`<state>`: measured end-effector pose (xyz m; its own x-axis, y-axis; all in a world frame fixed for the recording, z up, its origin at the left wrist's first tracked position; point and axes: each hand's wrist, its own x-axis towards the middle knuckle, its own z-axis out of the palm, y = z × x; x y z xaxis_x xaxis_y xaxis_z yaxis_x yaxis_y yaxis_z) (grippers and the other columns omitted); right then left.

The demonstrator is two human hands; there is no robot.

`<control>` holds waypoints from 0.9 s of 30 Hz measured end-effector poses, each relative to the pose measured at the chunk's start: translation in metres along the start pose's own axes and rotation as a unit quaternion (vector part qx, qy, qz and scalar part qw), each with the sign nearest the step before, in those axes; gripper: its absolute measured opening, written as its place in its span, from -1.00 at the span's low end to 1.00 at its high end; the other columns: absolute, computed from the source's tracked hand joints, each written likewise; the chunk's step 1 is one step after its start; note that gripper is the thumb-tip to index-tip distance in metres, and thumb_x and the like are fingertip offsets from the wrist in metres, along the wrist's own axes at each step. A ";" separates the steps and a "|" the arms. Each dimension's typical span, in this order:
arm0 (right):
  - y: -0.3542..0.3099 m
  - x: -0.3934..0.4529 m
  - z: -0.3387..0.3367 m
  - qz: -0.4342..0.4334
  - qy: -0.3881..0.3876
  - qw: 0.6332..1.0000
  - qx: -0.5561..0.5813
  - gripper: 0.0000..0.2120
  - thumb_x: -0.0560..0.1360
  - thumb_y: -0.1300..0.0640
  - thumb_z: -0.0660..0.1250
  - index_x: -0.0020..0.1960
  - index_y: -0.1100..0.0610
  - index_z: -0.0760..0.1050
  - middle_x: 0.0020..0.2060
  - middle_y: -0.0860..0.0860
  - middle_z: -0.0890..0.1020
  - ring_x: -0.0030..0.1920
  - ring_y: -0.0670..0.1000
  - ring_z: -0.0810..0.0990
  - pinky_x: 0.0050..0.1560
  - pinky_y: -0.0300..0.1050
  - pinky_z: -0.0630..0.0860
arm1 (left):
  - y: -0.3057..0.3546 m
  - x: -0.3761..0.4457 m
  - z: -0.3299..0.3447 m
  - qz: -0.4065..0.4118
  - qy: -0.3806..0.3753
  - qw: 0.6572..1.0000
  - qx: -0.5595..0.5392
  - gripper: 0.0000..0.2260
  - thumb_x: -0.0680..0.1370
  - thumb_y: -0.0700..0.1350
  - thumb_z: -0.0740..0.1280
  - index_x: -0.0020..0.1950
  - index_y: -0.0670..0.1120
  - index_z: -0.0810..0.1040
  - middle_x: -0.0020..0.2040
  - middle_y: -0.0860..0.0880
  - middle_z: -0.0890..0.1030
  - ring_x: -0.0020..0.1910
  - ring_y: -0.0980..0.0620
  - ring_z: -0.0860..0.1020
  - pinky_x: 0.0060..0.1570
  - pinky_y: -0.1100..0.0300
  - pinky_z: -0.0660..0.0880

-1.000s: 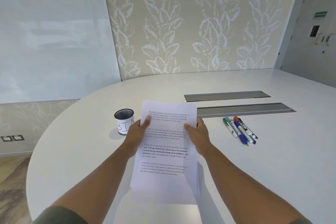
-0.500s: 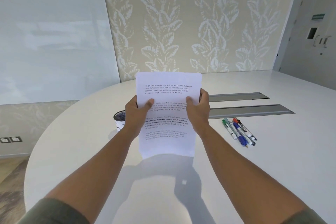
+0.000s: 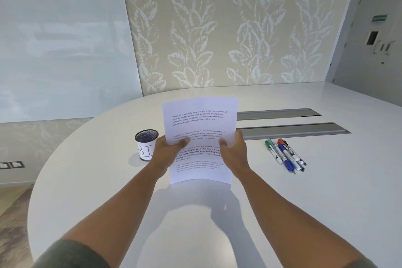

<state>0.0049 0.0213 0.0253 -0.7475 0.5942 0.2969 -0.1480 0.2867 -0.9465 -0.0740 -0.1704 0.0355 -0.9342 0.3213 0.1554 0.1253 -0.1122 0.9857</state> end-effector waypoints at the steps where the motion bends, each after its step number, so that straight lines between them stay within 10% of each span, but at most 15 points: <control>1: -0.003 0.001 -0.001 -0.005 -0.001 1.000 -0.006 -0.82 0.52 0.25 0.31 0.06 0.07 0.37 -0.10 -0.07 0.59 -0.11 -0.05 0.59 -0.16 -0.22 0.47 | 0.002 0.001 0.000 0.004 0.005 1.000 0.003 -0.80 0.46 -0.21 0.52 0.08 -0.10 0.69 0.01 -0.09 0.74 0.01 -0.10 0.71 0.09 -0.08 0.62; 9: -0.012 0.011 -0.006 -0.019 0.005 0.999 -0.028 -0.85 0.51 0.23 0.32 0.02 0.12 0.37 -0.15 -0.03 0.57 -0.23 -0.13 0.56 -0.36 -0.40 0.40 | 0.012 0.009 0.001 0.018 -0.002 1.000 0.011 -0.79 0.47 -0.19 0.52 0.09 -0.09 0.69 0.01 -0.04 0.74 -0.01 -0.03 0.72 -0.02 0.07 0.63; 16: 0.027 -0.008 -0.012 0.030 -0.037 0.998 -0.048 -0.75 0.52 0.24 0.31 0.19 0.13 0.41 0.00 0.01 0.62 -0.05 0.03 0.62 -0.13 -0.21 0.46 | -0.037 -0.012 -0.011 -0.043 -0.030 0.995 0.083 -0.83 0.45 -0.20 0.54 -0.06 0.04 0.69 -0.11 0.17 0.74 -0.16 0.25 0.70 -0.22 0.42 0.54; 27: 0.016 0.003 -0.019 0.061 0.017 0.998 0.031 -0.83 0.53 0.26 0.31 0.08 0.09 0.43 -0.11 -0.09 0.60 -0.15 -0.15 0.58 -0.26 -0.32 0.44 | -0.025 -0.009 -0.013 -0.030 0.001 0.999 0.044 -0.80 0.48 -0.11 0.52 0.08 -0.08 0.67 -0.03 0.01 0.75 -0.13 0.09 0.71 -0.24 0.31 0.58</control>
<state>0.0125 0.0425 0.0136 -0.7404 0.6470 0.1823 -0.0982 0.1642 -0.9815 -0.0732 -0.1822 0.0084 -0.9417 0.3228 0.0953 0.0971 -0.0105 0.9952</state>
